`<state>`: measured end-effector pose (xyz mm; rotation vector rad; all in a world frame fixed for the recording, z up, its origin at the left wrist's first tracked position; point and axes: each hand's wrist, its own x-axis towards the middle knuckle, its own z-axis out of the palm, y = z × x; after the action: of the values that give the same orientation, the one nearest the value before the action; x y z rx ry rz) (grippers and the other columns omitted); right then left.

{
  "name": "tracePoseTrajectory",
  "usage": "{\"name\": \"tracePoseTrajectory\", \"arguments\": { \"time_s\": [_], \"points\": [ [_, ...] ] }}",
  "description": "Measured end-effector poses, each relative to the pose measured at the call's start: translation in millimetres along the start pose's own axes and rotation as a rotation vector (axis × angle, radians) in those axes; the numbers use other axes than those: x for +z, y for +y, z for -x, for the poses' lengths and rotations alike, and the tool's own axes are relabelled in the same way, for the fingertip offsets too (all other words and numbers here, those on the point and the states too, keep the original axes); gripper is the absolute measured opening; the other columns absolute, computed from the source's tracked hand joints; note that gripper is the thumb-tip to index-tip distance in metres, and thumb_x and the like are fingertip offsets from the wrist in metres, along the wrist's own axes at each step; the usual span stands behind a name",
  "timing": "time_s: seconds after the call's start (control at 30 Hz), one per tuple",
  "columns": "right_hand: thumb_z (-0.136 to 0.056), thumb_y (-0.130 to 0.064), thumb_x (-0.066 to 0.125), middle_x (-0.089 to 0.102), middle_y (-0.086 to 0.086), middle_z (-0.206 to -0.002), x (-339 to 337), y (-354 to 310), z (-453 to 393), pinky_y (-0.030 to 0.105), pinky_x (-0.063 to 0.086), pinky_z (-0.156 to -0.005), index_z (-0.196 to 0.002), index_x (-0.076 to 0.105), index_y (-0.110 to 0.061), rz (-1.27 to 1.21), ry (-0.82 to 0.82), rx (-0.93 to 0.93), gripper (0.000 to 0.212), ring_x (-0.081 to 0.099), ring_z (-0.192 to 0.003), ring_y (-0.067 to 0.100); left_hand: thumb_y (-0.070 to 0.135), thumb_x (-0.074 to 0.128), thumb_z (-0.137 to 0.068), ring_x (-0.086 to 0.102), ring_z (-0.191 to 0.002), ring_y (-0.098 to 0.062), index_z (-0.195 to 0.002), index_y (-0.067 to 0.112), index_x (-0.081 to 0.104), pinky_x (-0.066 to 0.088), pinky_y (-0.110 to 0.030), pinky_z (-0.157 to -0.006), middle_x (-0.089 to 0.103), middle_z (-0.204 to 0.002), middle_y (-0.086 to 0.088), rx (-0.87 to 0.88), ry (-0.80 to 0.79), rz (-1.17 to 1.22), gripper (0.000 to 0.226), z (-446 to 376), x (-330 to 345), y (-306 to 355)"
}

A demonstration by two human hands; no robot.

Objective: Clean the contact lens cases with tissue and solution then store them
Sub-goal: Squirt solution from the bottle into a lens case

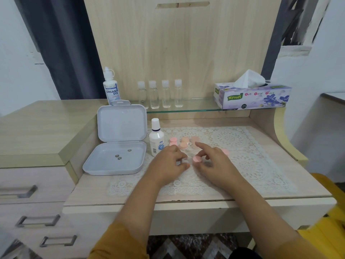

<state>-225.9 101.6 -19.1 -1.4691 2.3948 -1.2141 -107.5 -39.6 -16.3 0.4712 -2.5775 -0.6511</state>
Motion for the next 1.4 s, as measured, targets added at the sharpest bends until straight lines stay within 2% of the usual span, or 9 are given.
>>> {"name": "tracePoseTrajectory", "arguments": {
  "time_s": [0.2, 0.3, 0.47, 0.67, 0.87, 0.97, 1.2, 1.3, 1.4],
  "points": [
    [-0.091, -0.029, 0.058, 0.054, -0.018, -0.12, -1.6, 0.2, -0.7, 0.029, 0.038, -0.094, -0.143, 0.037, -0.038, 0.011, 0.008, -0.011, 0.057, 0.042, -0.111, 0.004, 0.033, 0.065, -0.086, 0.046, -0.1, -0.011, -0.114, 0.019, 0.068, 0.042, -0.031, -0.089, 0.052, -0.096, 0.007, 0.011, 0.007, -0.002, 0.031, -0.6, -0.1, 0.5],
    [-0.093, -0.024, 0.056, 0.057, -0.025, -0.113, -0.6, 1.3, 0.0, 0.025, 0.038, -0.092, -0.141, 0.038, -0.041, -0.004, -0.006, -0.026, 0.054, 0.042, -0.109, -0.001, 0.034, 0.065, -0.087, 0.046, -0.101, -0.011, -0.114, 0.019, 0.068, 0.042, -0.032, -0.089, 0.053, -0.097, 0.006, 0.01, 0.004, -0.002, 0.031, -0.9, 0.2, -0.4],
    [-0.087, -0.038, 0.065, 0.056, -0.018, -0.106, 0.5, 0.4, -2.1, 0.028, 0.04, -0.09, -0.14, 0.041, -0.035, 0.042, 0.018, -0.002, 0.058, 0.043, -0.105, 0.005, 0.038, 0.064, -0.086, 0.045, -0.099, -0.009, -0.114, 0.021, 0.068, 0.041, -0.029, -0.087, 0.049, -0.094, 0.01, 0.012, 0.003, -0.007, 0.033, -1.4, 0.9, -0.8],
    [-0.094, -0.031, 0.057, 0.059, -0.021, -0.115, -0.1, 1.0, -0.2, 0.021, 0.036, -0.091, -0.142, 0.038, -0.039, -0.027, -0.023, -0.011, 0.053, 0.042, -0.109, -0.005, 0.034, 0.064, -0.087, 0.045, -0.1, -0.009, -0.114, 0.02, 0.068, 0.041, -0.03, -0.088, 0.05, -0.095, 0.009, 0.012, 0.001, -0.01, 0.031, -1.4, 0.4, -0.7],
    [-0.089, -0.035, 0.063, 0.057, -0.019, -0.115, -1.1, -0.7, -0.1, 0.024, 0.039, -0.093, -0.141, 0.038, -0.043, -0.067, -0.007, 0.017, 0.059, 0.045, -0.113, -0.001, 0.035, 0.064, -0.087, 0.045, -0.097, -0.009, -0.111, 0.021, 0.069, 0.043, -0.031, -0.087, 0.051, -0.095, 0.008, 0.011, 0.002, -0.007, 0.028, -1.1, -0.3, 0.3],
    [-0.094, -0.032, 0.059, 0.059, -0.02, -0.117, -0.7, 0.4, 1.4, 0.014, 0.036, -0.089, -0.141, 0.037, -0.045, -0.089, -0.033, 0.017, 0.054, 0.047, -0.111, -0.008, 0.035, 0.064, -0.087, 0.046, -0.097, -0.009, -0.111, 0.021, 0.069, 0.043, -0.032, -0.087, 0.052, -0.096, 0.008, 0.006, 0.002, 0.003, 0.028, -1.0, -0.3, 0.8],
    [-0.084, -0.037, 0.071, 0.057, -0.017, -0.102, -0.3, -2.1, -2.0, 0.017, 0.037, -0.078, -0.135, 0.045, -0.04, -0.062, -0.004, 0.09, 0.058, 0.047, -0.1, -0.003, 0.041, 0.066, -0.085, 0.046, -0.093, -0.007, -0.107, 0.021, 0.071, 0.042, -0.028, -0.082, 0.051, -0.09, 0.012, 0.013, 0.013, 0.036, 0.03, -0.1, -1.0, 1.2],
    [-0.081, -0.045, 0.072, 0.057, -0.017, -0.104, -0.9, -3.9, -0.4, 0.026, 0.039, -0.086, -0.137, 0.043, -0.039, -0.012, 0.009, 0.047, 0.063, 0.043, -0.107, 0.002, 0.039, 0.066, -0.085, 0.045, -0.092, -0.007, -0.108, 0.02, 0.071, 0.04, -0.025, -0.081, 0.049, -0.088, 0.013, 0.022, 0.015, 0.031, 0.031, -0.6, -1.0, 1.5],
    [-0.089, -0.034, 0.064, 0.057, -0.015, -0.118, -2.2, -1.9, 1.0, 0.028, 0.038, -0.098, -0.14, 0.04, -0.041, -0.034, 0.01, 0.018, 0.057, 0.044, -0.116, 0.004, 0.034, 0.067, -0.085, 0.044, -0.092, -0.006, -0.109, 0.018, 0.071, 0.039, -0.025, -0.082, 0.05, -0.089, 0.012, 0.026, 0.022, 0.03, 0.029, -0.7, -1.1, 2.1]
  ]
}}
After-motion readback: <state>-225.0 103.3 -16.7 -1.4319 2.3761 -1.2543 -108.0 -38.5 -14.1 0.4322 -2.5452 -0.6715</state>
